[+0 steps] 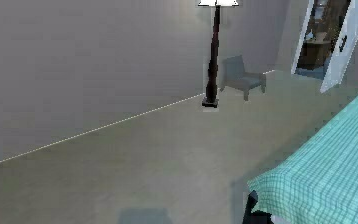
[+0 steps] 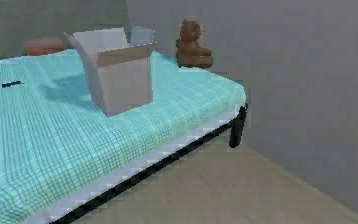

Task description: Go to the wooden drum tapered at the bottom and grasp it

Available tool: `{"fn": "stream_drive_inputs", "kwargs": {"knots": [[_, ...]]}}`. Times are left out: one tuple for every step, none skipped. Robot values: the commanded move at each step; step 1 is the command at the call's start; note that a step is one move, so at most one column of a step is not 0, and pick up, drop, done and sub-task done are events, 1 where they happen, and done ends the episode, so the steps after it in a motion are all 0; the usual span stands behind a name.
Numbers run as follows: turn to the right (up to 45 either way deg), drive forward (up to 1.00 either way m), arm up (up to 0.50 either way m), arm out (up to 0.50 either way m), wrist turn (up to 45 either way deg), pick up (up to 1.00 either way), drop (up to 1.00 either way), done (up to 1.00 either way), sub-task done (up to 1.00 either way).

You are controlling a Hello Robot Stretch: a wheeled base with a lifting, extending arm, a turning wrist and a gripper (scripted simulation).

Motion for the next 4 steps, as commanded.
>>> {"fn": "stream_drive_inputs", "kwargs": {"knots": [[0.0, 0.70, 0.00, 0.00, 0.0, 0.00, 0.00, 0.00, 0.00], [-45.0, 0.00, 0.00, 0.00, 0.0, 0.00, 0.00, 0.00, 0.00], [-42.0, 0.00, 0.00, 0.00, 0.0, 0.00, 0.00, 0.00, 0.00], [0.0, 0.25, 0.00, 0.00, 0.0, 0.00, 0.00, 0.00, 0.00]]}}
